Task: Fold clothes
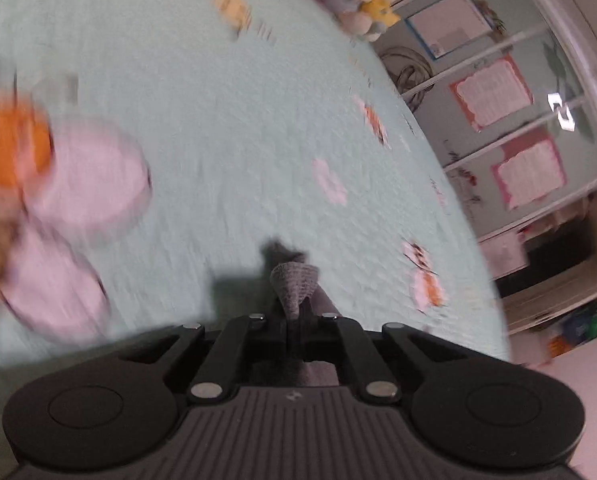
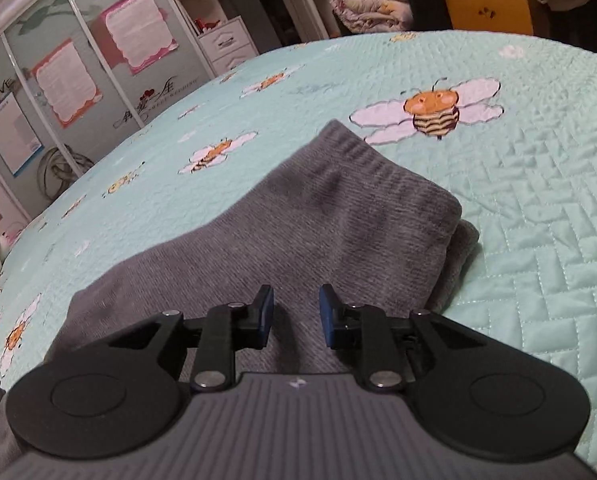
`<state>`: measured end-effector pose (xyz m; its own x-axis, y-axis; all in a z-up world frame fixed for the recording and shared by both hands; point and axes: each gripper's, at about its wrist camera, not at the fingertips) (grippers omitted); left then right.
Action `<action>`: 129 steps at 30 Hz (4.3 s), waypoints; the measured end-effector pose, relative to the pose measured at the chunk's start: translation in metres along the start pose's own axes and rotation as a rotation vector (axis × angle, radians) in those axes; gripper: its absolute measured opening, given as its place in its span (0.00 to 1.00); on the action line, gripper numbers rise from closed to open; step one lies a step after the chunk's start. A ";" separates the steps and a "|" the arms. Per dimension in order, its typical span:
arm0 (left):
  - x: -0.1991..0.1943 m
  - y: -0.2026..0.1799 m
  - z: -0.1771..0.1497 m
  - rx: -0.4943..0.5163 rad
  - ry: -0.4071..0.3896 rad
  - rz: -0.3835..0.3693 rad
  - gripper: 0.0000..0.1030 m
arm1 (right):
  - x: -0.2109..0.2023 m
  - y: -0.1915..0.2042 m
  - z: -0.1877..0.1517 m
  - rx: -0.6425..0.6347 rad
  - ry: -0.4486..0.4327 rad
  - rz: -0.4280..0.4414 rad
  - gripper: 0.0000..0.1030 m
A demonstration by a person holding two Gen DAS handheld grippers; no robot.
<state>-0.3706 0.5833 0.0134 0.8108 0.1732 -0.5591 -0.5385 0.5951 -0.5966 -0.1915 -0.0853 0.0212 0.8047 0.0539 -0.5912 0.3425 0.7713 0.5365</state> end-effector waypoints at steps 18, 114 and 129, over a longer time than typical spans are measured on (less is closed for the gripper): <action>-0.043 0.007 -0.001 0.070 -0.006 0.065 0.37 | -0.028 0.098 -0.046 -0.399 0.044 0.155 0.30; -0.054 -0.017 -0.035 0.084 -0.011 -0.026 0.04 | -0.093 0.137 -0.232 -1.699 -0.061 0.244 0.01; -0.079 -0.008 -0.039 0.040 -0.009 0.108 0.20 | -0.097 0.125 -0.236 -1.695 -0.099 0.300 0.03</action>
<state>-0.4392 0.5340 0.0392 0.7506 0.2447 -0.6138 -0.6134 0.6036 -0.5094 -0.3410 0.1557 0.0034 0.7866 0.3237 -0.5259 -0.6138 0.5026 -0.6088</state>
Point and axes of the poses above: each gripper's, at about its wrist camera, not at the fingertips, and x roughly the way its jaws point, y to its left, z to its top, and after that the axes turned 13 degrees about x, right-handed
